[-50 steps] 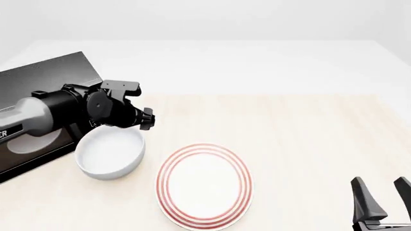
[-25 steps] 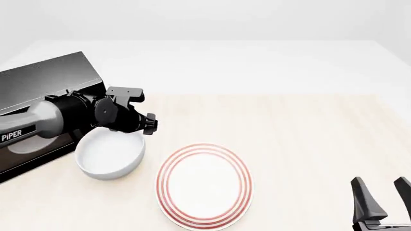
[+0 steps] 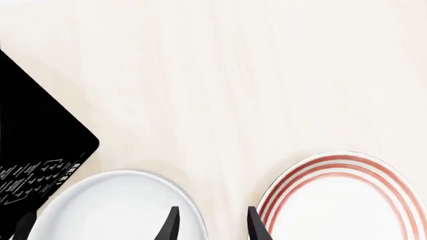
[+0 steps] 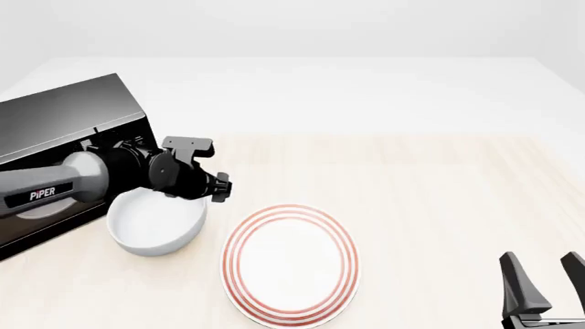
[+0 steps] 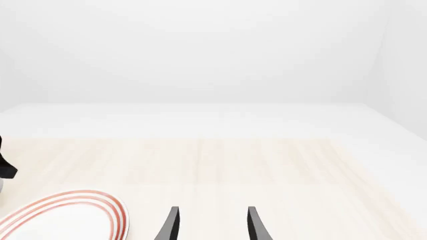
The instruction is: Put the white bowl to the right of the plate.
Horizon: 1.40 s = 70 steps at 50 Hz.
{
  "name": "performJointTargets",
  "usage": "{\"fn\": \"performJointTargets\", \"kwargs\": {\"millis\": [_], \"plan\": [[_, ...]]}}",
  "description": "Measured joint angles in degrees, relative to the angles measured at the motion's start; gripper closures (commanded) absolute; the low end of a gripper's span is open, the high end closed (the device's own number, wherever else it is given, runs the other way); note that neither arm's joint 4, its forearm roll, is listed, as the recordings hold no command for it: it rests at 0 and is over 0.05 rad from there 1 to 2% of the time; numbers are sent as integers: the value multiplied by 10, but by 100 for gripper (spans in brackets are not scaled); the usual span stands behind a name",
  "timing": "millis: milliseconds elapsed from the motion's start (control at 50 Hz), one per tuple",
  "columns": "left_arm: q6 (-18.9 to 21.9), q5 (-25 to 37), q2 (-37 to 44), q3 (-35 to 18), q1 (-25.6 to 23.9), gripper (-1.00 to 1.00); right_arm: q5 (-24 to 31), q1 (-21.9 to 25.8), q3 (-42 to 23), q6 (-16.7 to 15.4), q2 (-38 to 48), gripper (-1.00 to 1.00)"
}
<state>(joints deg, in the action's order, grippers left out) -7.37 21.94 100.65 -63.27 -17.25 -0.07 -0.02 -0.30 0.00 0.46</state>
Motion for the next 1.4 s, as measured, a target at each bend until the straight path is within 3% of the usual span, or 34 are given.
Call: {"fn": "performJointTargets", "kwargs": {"millis": [600,960,1400], "plan": [[-15,-26,23,14,-9,-100,0,0,0,0,0,-100],[-35,-62,25,67,-5,-100,0,0,0,0,0,-100],[-46,-81,33,84,-9,-100,0,0,0,0,0,-100]]}}
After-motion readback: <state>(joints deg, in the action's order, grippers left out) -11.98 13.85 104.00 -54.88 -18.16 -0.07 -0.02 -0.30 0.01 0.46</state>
